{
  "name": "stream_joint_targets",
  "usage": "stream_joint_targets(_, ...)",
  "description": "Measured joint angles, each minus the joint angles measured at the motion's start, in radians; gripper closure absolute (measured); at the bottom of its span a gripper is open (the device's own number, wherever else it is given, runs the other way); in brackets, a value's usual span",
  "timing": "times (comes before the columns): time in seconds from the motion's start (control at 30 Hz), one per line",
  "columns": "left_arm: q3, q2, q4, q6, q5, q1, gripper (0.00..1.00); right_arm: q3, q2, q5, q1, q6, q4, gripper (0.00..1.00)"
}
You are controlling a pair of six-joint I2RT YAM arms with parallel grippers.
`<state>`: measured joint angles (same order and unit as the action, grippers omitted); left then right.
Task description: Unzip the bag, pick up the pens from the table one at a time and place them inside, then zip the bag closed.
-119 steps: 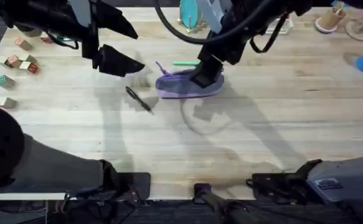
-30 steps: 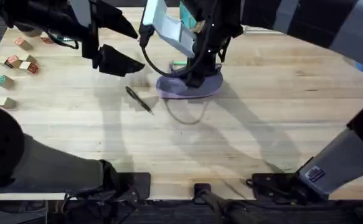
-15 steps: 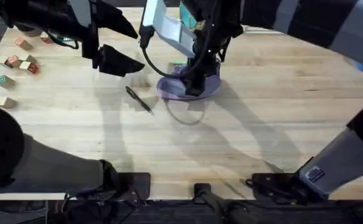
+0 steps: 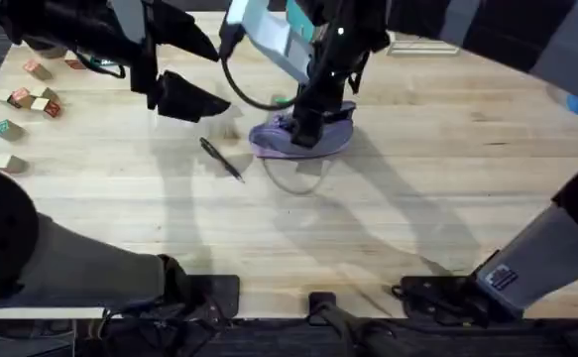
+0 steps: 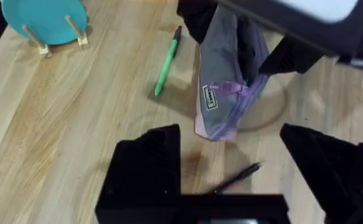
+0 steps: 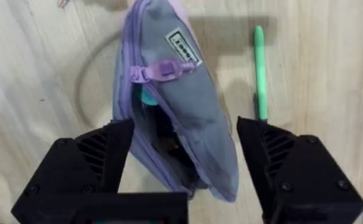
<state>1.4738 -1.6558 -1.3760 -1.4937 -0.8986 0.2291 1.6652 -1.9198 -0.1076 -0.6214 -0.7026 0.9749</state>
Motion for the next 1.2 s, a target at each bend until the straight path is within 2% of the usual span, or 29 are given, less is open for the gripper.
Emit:
stream_joint_targets(0.27,0.0,0.0,0.0,0.0,0.0,0.0,0.006,0.124,0.066,-0.002,0.002,0.099,0.066,0.006)
stream_joint_targets(0.47,0.0,0.0,0.0,0.0,0.0,0.0,0.006,0.24,0.114,-0.005,0.037,0.184,-0.018,0.006)
stream_joint_targets(0.83,0.0,0.0,0.0,0.0,0.0,0.0,0.007,0.248,0.114,-0.005,0.172,0.212,-0.122,0.005)
stream_joint_targets(0.93,0.0,0.0,0.0,0.0,0.0,0.0,0.007,0.248,0.114,-0.009,0.235,0.212,-0.173,0.005)
stream_joint_targets(1.2,0.0,0.0,0.0,0.0,0.0,0.0,0.006,0.248,0.114,-0.009,0.276,0.212,-0.154,0.005)
